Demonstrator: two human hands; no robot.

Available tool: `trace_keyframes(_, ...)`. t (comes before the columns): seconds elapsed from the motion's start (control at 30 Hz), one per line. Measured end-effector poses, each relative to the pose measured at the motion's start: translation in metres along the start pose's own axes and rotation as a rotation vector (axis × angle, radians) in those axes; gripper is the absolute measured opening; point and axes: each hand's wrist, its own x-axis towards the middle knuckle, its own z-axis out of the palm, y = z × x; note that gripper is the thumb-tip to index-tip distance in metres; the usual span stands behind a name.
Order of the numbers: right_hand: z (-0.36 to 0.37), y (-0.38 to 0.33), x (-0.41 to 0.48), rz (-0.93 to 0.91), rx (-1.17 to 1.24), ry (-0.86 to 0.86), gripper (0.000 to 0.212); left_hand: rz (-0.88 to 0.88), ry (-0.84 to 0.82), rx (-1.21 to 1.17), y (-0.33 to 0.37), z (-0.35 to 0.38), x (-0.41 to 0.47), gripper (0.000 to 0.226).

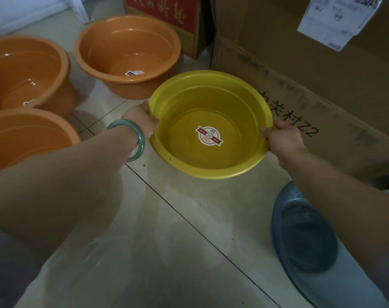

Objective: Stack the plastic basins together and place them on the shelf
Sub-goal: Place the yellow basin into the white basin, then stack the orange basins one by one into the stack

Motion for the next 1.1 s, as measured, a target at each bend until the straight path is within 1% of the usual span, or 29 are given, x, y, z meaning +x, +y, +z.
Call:
trace_keyframes(0.17,0.007,-0.001,-0.012,0.011,0.007,-0.024,0.047,-0.033,-0.037,0.08,-0.011,-0.01,-0.005,0.046)
trace_keyframes(0.33,0.02,-0.002,-0.034,0.029,-0.057,-0.068,0.053,-0.054,-0.037,0.201,-0.034,-0.023,-0.019,0.046)
trace_keyframes(0.43,0.026,-0.002,-0.048,0.034,-0.088,-0.093,0.053,-0.07,-0.046,0.28,-0.047,-0.03,-0.035,0.045)
trace_keyframes(0.53,0.029,-0.003,-0.06,0.036,-0.153,-0.115,0.053,-0.078,-0.101,0.365,-0.057,-0.036,-0.049,0.052)
trace_keyframes(0.7,0.03,-0.008,-0.071,0.042,-0.289,-0.128,0.052,-0.056,-0.185,0.421,-0.061,-0.048,-0.067,0.063)
trace_keyframes(0.77,0.031,-0.012,-0.074,0.04,-0.349,-0.103,0.06,-0.056,-0.219,0.391,-0.065,-0.055,-0.069,0.064)
trace_keyframes(0.8,0.032,-0.014,-0.076,0.039,-0.376,-0.087,0.066,-0.057,-0.226,0.34,-0.069,-0.061,-0.067,0.062)
trace_keyframes(0.87,0.034,-0.02,-0.08,0.005,-0.449,-0.06,0.073,-0.058,-0.19,0.194,-0.077,-0.076,-0.065,0.054)
trace_keyframes(0.97,0.04,-0.031,-0.088,-0.095,-0.545,-0.009,0.072,-0.031,-0.086,0.094,-0.097,-0.11,-0.065,0.04)
trace_keyframes(1.03,0.049,-0.042,-0.098,-0.209,-0.578,0.025,0.067,-0.037,0.006,0.021,-0.119,-0.135,-0.067,0.031)
trace_keyframes(1.1,0.062,-0.056,-0.112,-0.367,-0.568,0.015,0.064,-0.105,0.123,0.006,-0.149,-0.159,-0.074,0.025)
